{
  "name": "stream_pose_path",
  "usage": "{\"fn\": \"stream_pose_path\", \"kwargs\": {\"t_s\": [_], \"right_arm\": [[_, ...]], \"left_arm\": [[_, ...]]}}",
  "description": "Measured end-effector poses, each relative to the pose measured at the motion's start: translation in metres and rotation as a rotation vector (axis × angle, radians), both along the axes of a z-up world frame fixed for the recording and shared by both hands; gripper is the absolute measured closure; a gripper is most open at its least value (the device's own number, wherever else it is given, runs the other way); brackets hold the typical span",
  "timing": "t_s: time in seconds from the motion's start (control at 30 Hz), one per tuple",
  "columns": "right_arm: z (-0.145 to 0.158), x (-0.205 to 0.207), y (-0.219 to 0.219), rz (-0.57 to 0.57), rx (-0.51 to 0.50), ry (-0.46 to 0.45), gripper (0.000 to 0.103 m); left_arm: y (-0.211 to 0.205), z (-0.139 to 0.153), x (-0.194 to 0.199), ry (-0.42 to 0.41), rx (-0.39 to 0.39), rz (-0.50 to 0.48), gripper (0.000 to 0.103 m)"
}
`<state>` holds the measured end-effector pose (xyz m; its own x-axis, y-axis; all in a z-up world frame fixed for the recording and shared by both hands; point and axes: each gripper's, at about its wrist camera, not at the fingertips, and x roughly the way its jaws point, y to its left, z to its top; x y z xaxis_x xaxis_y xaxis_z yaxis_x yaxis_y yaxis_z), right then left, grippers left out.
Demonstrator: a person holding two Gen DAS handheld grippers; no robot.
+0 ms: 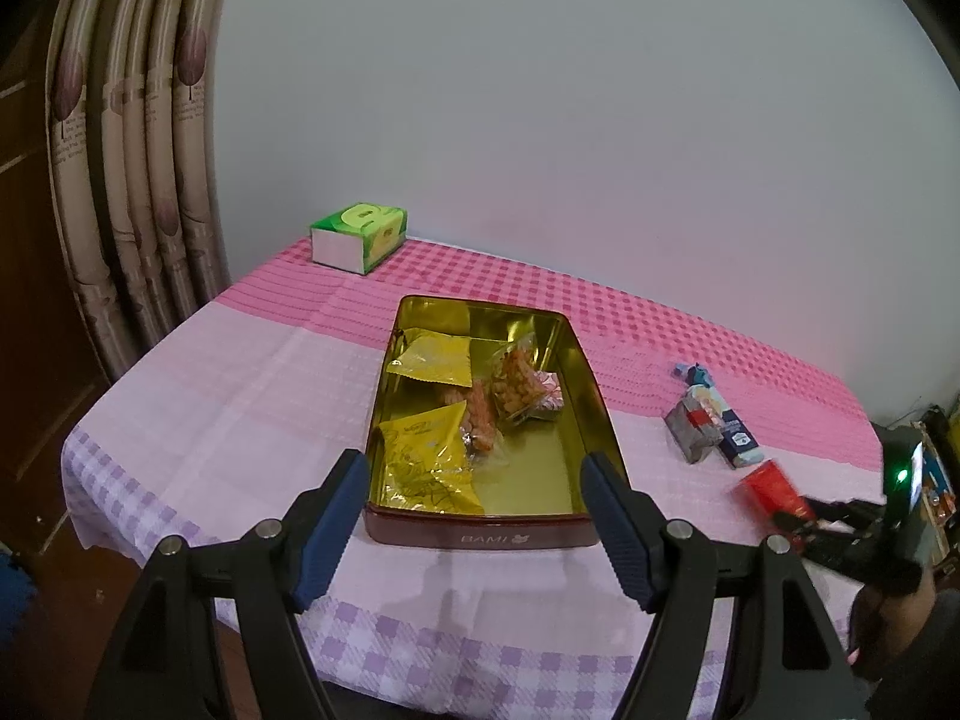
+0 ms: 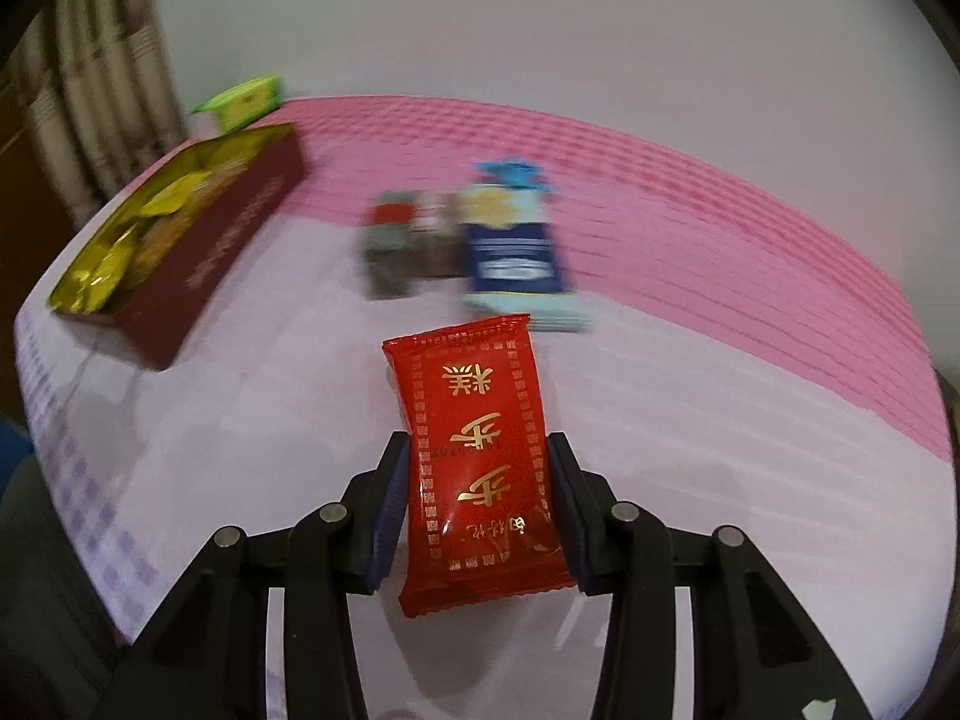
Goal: Organize snacks
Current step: 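Lift the red packet and carry it over the gold tin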
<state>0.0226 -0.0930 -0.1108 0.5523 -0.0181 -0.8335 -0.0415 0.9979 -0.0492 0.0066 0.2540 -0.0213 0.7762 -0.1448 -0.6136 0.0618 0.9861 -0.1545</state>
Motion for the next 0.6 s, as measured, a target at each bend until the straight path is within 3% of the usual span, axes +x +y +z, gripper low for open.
{"fn": "stream_pose_path", "kwargs": {"t_s": [0.27,0.6], "right_arm": [[0.035,0.003,-0.073,-0.181,-0.05,-0.024,0.062],[0.08,0.004,-0.086,-0.199,-0.09,-0.08,0.062]], "left_arm": [[0.001,0.002,-0.007,-0.009,0.027,0.032,0.029],[0.004,0.0,-0.005,0.009,0.042,0.05,0.029]]}}
